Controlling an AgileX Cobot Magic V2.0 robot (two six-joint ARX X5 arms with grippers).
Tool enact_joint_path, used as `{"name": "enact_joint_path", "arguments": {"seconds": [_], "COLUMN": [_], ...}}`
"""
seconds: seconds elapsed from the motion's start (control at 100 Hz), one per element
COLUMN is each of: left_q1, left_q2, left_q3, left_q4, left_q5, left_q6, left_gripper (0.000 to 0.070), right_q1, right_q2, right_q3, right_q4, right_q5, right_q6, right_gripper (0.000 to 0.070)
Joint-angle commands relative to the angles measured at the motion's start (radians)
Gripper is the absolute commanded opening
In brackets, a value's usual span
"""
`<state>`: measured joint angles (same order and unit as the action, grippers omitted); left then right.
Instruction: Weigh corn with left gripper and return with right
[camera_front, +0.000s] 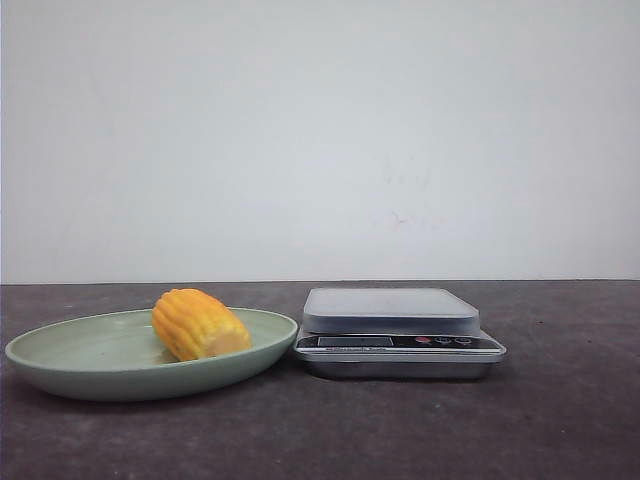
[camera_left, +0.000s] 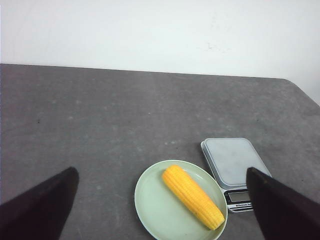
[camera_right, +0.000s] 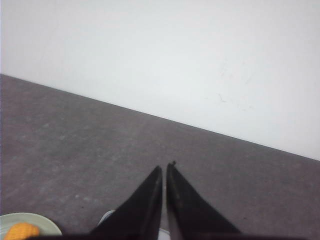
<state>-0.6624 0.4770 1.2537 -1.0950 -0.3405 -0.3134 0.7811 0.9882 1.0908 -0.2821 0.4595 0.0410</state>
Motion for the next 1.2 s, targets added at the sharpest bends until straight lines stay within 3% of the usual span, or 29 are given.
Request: {"name": "enact_joint_path", "arguments": {"seconds": [0.0,0.59,0.74,0.84,0.91,1.0,1.19], "left_q1": [-0.007,-0.007,-0.007,-0.007,-0.007,-0.007,-0.007], "left_q2": [0.006,0.006,0.006,0.006,0.006,0.006,0.006], "left_q3": [0.012,0.012,0.012,0.012,0.012,0.012,0.012], "left_q4": [0.011,0.011,0.011,0.011,0.011,0.011,0.011], "left_q5": [0.001,0.001,0.001,0.001,0.001,0.001,0.001], "left_q6": [0.011,0.011,0.011,0.011,0.011,0.011,0.011], "left_gripper": [0.0700,0.0700,0.0700,0.0700,0.0700,0.0700,0.0700], "right_q1": [0.008,0.006,-0.033,-0.109,-0.183,-0.299,-0.568], "right_q2": [0.010,0.010,-0.064,-0.150,-0.226,-0.338,-0.609], "right_q3": [0.014,0.014,0.014,0.003,-0.047,-0.180,-0.586], "right_q4": [0.011,0.010,-0.092,-0.243,-0.277,-0.202,0.142], "right_q5": [0.002,0.003,0.000,-0.098,-0.170,-0.203,-0.341], "right_q6": [0.004,0.004,0.002,-0.036,-0.066,-0.097,-0.099], "right_gripper": [0.0009,0.0009,0.0009,0.0009,0.0009,0.0009,0.0009]}}
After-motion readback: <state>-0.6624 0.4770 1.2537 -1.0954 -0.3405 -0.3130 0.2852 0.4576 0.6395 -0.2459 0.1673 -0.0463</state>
